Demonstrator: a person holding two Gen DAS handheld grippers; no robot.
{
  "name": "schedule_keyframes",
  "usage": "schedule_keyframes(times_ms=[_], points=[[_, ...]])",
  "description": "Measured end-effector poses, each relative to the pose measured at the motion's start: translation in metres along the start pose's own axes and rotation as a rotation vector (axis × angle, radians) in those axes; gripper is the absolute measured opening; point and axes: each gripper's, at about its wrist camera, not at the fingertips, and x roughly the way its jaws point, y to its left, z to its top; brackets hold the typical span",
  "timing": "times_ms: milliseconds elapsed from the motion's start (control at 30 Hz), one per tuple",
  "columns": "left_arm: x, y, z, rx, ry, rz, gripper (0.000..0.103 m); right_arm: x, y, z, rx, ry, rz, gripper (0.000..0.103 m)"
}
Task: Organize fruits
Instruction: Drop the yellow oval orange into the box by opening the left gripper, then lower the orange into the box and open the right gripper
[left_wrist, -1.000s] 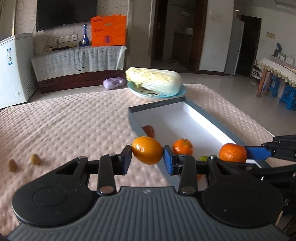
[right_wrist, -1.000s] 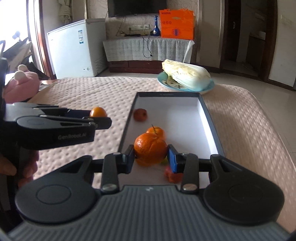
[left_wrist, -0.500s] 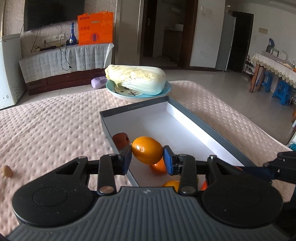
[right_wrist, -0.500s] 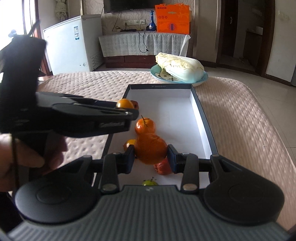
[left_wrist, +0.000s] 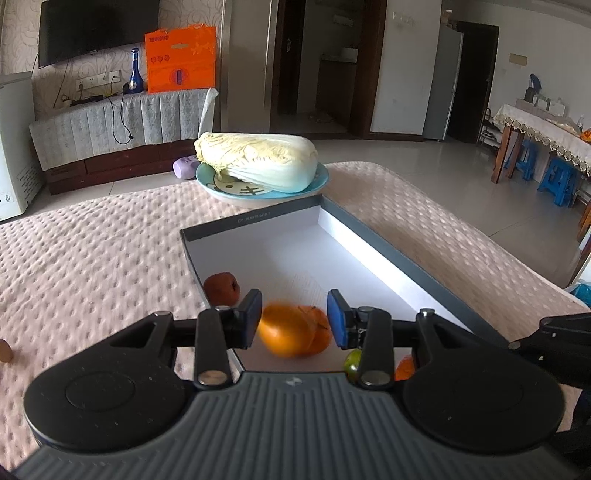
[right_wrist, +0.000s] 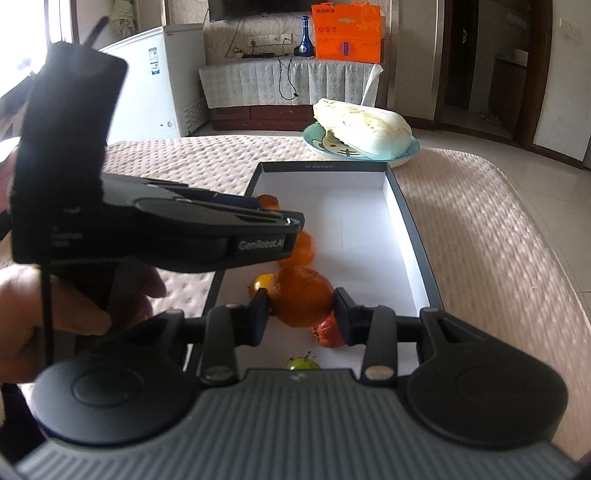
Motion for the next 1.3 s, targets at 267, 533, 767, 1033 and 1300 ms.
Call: schedule_keyframes(times_ms=[267,533,767,1033,1300], points=[[-0.017,0.010,0.000,-0.010,-0.029,-0.007,0.045,0.003,-0.001,0.001,0.012,-0.005,-0.017,0.041],[-0.049,0.028,-0.005,-0.005,-0.052,0.019,0.045,0.010,-0.006,0.004,0.059,-0.014,-0.050,0.041],[-0.077,0.046,-0.015,-0.023,-0.042,0.045,0.045,0.026,-0.002,0.011,0.080,-0.008,-0.072,0.041],[-0.106,0.064,-0.030,-0.017,-0.029,0.086,0.045,0.042,0.002,0.020,0.127,-0.009,-0.097,0.041],[-0.123,0.078,-0.044,-0.015,-0.003,0.094,0.045,0.048,0.011,0.021,0.126,0.002,-0.108,0.041]])
